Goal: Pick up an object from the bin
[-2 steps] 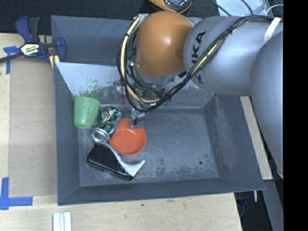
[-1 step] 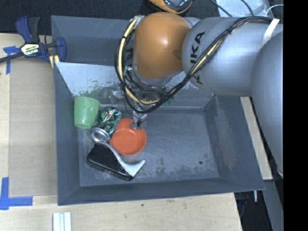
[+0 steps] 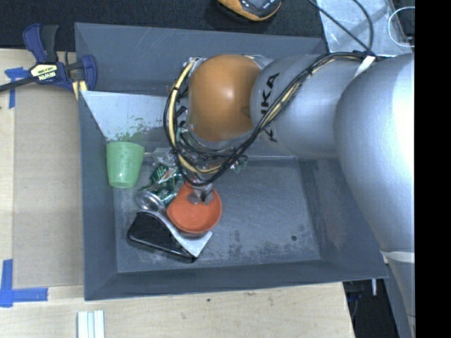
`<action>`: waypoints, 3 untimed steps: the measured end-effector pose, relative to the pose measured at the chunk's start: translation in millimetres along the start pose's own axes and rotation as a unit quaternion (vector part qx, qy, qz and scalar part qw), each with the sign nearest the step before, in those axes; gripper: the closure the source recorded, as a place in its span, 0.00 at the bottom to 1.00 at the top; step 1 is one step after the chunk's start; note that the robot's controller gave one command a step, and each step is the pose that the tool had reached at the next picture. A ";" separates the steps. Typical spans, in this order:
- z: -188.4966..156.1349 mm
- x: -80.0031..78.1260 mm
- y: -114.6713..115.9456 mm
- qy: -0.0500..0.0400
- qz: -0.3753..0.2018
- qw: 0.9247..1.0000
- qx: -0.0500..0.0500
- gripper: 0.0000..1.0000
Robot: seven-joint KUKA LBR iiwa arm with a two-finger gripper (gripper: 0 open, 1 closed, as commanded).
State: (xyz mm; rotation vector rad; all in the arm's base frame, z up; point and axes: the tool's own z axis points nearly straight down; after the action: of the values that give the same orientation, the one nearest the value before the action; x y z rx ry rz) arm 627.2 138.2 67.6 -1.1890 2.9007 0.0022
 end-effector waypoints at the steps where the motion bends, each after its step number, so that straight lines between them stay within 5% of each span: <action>1: -3.6 -14.5 14.7 0.001 -0.117 0.993 0.001 1.00; 3: -11.6 -13.0 15.5 0.003 -0.116 0.993 -0.001 1.00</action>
Offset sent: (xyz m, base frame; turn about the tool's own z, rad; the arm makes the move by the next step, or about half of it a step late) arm 0.0000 0.0000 0.0000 0.0000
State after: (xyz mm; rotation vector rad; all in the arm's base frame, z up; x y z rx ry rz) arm 625.5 158.4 79.3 -1.5212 2.7477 -0.0009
